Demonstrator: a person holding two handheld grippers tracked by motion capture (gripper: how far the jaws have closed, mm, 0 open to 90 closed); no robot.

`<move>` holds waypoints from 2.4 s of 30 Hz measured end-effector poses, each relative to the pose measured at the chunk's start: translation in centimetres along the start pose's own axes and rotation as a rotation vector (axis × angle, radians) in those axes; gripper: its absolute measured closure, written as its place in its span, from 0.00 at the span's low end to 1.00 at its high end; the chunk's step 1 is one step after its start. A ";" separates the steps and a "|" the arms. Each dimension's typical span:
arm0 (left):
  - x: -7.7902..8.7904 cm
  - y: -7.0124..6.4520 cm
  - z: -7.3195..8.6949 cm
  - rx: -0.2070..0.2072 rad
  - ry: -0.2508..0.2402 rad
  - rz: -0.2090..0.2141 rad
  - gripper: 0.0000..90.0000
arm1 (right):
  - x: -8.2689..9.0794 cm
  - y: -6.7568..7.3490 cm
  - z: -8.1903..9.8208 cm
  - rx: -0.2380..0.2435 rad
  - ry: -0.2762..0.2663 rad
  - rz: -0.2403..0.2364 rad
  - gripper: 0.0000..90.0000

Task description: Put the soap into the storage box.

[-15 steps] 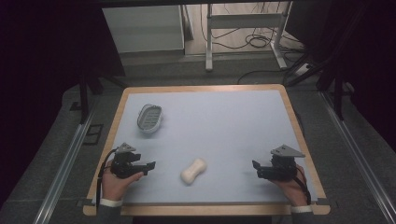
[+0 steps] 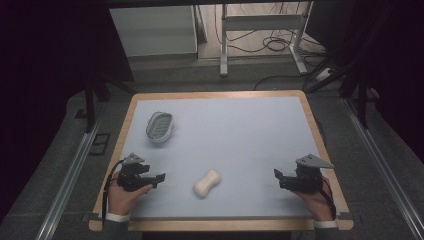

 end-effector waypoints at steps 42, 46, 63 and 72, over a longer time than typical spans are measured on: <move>2.0 -2.6 -3.2 -0.072 0.023 0.001 0.26 | 0.4 -1.0 0.5 -0.033 0.009 0.030 0.11; 2.1 -3.1 -3.6 -0.087 0.032 0.006 0.27 | 0.5 -0.8 0.5 -0.029 0.013 0.020 0.11; 0.9 -5.2 -5.0 -0.135 0.074 0.054 0.26 | 0.7 -1.0 0.3 -0.026 -0.001 0.037 0.11; -0.2 -6.6 -4.6 -0.155 0.104 0.086 0.25 | 0.7 -1.2 0.4 -0.030 0.002 0.040 0.10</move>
Point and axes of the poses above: each handheld gripper's, and its own axes: x roughly backward along the jaws, z roughly out of its underside, y roughly to its left, the point moved 6 cm from there along -x, roughly forward along the jaws, and after that the axes turned 11 degrees about -y, right-handed, at the moved point
